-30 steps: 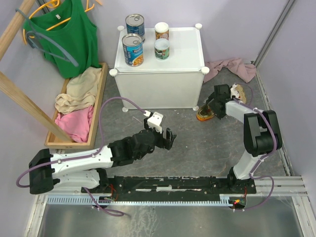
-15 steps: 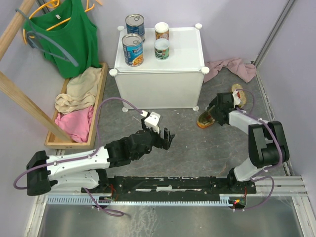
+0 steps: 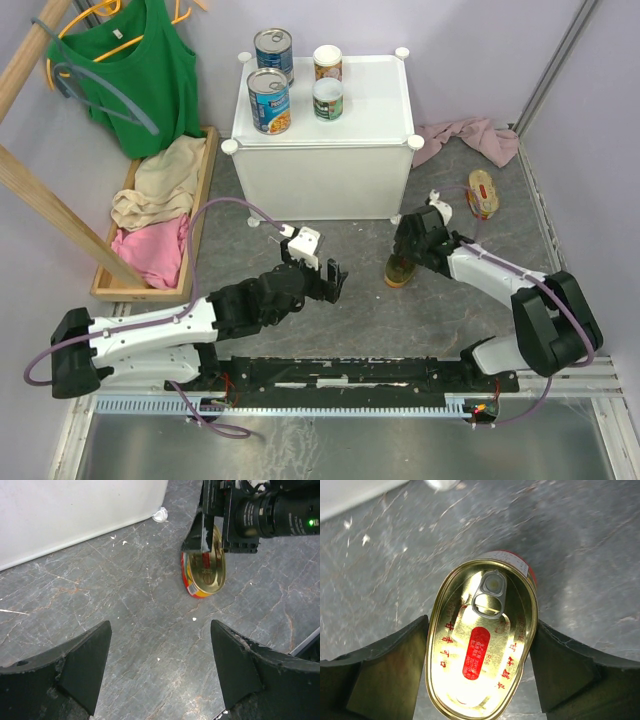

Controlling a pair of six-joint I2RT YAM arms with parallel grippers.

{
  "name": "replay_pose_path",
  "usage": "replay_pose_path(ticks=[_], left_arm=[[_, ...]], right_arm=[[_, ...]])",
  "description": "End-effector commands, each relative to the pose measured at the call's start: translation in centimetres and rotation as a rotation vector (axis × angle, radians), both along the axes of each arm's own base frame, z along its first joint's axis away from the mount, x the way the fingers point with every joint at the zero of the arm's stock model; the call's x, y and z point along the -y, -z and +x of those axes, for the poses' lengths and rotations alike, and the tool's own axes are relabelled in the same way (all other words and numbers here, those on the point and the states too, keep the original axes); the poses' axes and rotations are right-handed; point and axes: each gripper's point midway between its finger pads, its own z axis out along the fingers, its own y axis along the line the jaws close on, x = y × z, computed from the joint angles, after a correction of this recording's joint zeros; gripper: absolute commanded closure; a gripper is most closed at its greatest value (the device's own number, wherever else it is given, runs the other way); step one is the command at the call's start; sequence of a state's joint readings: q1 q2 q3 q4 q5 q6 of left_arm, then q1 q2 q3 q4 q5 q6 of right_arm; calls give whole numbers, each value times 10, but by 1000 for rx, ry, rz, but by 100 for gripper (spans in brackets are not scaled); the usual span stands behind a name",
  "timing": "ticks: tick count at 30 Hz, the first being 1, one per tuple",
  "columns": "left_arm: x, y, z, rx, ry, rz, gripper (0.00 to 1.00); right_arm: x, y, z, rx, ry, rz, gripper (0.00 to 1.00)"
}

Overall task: Place and organize the canned foods onto the counter
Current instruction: Move the canned food to the center of the board.

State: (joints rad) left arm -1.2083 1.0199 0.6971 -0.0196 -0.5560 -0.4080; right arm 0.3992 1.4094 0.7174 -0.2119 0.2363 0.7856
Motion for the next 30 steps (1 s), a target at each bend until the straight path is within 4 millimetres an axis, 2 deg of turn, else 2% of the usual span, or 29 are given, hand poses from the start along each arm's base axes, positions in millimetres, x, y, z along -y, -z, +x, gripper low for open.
replay_pose_path(ticks=[1,10,19,30], left_arm=[[-3,-25,4,3,-60,-95,13],[-9,-27,3,-7,-75,-102,14],[-18,-26,4,-4,-103,-92,14],[-33,-24,5,7,-143,-97,14]], right_arm=[[-20,-26,7,98,-107,-72,76],[-75,-23,11,95,-330,-180,76],[-136,-21,19,117,-533,-186,72],[-181,-6,26,119,-713,-208,67]])
